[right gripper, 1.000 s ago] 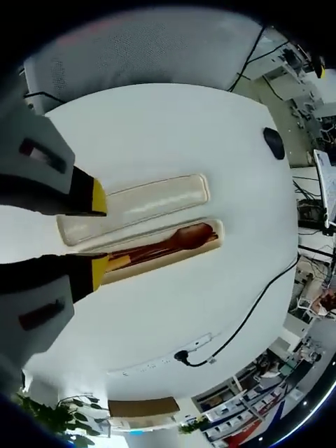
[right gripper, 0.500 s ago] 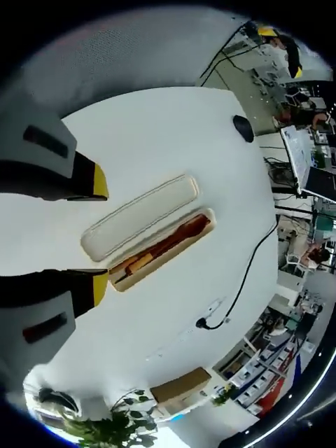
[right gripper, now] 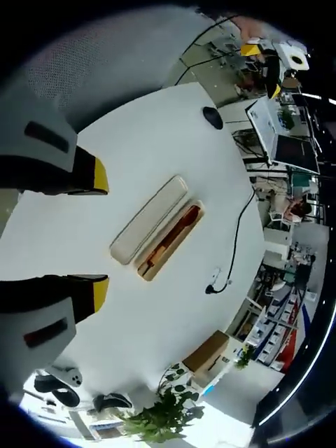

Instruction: Arrange the utensils inside the cutlery case until each visible utensil rests in its matching compartment.

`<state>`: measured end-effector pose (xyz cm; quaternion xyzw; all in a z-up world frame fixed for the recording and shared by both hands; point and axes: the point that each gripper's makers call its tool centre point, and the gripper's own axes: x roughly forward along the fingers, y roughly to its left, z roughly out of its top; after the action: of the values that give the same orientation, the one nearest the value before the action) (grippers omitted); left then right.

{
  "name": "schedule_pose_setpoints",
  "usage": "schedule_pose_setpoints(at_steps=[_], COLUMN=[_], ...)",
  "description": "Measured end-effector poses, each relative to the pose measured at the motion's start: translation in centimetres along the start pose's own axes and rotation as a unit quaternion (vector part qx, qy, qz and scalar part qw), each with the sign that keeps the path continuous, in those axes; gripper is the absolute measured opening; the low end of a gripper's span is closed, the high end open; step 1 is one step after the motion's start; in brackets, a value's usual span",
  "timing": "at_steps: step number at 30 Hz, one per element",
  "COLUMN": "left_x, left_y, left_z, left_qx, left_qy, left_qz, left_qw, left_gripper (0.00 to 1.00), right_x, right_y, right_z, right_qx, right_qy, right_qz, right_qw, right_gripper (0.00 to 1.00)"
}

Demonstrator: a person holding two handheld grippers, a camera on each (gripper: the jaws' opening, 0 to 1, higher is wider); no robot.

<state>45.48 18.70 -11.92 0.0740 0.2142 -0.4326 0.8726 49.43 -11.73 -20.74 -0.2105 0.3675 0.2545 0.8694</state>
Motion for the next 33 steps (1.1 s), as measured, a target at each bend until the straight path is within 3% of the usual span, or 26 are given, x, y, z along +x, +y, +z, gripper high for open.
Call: schedule_pose_setpoints(at_steps=[2, 4, 5, 7, 11, 13, 15, 17, 20, 22, 26, 29, 31, 32, 33], left_x=[0.7, 1.1, 1.5, 2.1, 3.0, 3.6, 4.0, 4.3, 4.7, 5.1, 5.9, 6.5, 6.4, 6.4, 6.5], left_y=[0.1, 0.2, 0.3, 0.2, -0.6, -0.9, -1.3, -1.6, -1.1, -0.8, -0.2, 0.8, 0.3, -0.2, -0.7], left_z=[0.0, 0.2, 0.3, 0.5, 1.3, 1.0, 0.3, 0.4, -0.7, -1.3, -1.8, -2.2, -2.0, -1.5, -0.6], left_qx=[-0.001, 0.005, 0.009, 0.004, 0.012, 0.014, -0.018, -0.025, -0.043, -0.056, -0.051, -0.067, -0.098, -0.117, -0.118], left_qy=[0.000, -0.003, -0.006, -0.004, -0.020, -0.011, 0.004, -0.011, 0.002, 0.006, 0.006, 0.025, 0.044, 0.043, 0.029], left_qz=[-0.009, -0.012, -0.014, -0.019, -0.033, -0.034, -0.034, -0.035, -0.017, -0.014, -0.016, 0.007, 0.011, 0.008, 0.007], left_qw=[1.0000, 0.9999, 0.9998, 0.9998, 0.9992, 0.9993, 0.9992, 0.9990, 0.9989, 0.9983, 0.9985, 0.9974, 0.9941, 0.9922, 0.9926], left_gripper=[0.72, 0.67, 0.65, 0.66, 0.64, 0.63, 0.66, 0.69, 0.74, 0.80, 0.79, 0.80, 0.80, 0.80, 0.80], right_x=[-1.1, -2.3, -3.0, -4.3, -5.8, -6.2, -6.6, -6.9, -7.6, -7.5, -6.4, -4.1, -2.6, -1.9, -0.6], right_y=[0.4, 0.2, 0.1, 0.2, -0.3, -0.7, -0.2, 0.0, -0.4, 0.0, -0.1, -0.4, -1.0, -1.3, -1.7], right_z=[-0.2, -0.5, -1.3, -1.9, -1.8, -1.8, -2.0, -1.9, -1.8, -2.0, -2.9, -2.5, -2.7, -2.8, -2.4], right_qx=[-0.002, -0.048, -0.059, -0.046, 0.017, 0.027, 0.038, 0.036, 0.067, 0.089, 0.024, -0.018, -0.004, 0.002, 0.030], right_qy=[-0.001, -0.003, 0.011, 0.017, -0.015, -0.022, -0.022, -0.031, -0.057, -0.066, -0.030, -0.038, -0.040, -0.043, -0.066], right_qz=[-0.003, -0.016, -0.021, -0.029, -0.050, -0.069, -0.073, -0.083, -0.112, -0.088, -0.064, -0.017, -0.005, 0.002, 0.012], right_qw=[1.0000, 0.9987, 0.9980, 0.9984, 0.9985, 0.9970, 0.9963, 0.9954, 0.9898, 0.9900, 0.9972, 0.9990, 0.9992, 0.9991, 0.9973], right_gripper=[0.45, 0.41, 0.39, 0.40, 0.42, 0.41, 0.41, 0.41, 0.34, 0.32, 0.45, 0.48, 0.49, 0.50, 0.49])
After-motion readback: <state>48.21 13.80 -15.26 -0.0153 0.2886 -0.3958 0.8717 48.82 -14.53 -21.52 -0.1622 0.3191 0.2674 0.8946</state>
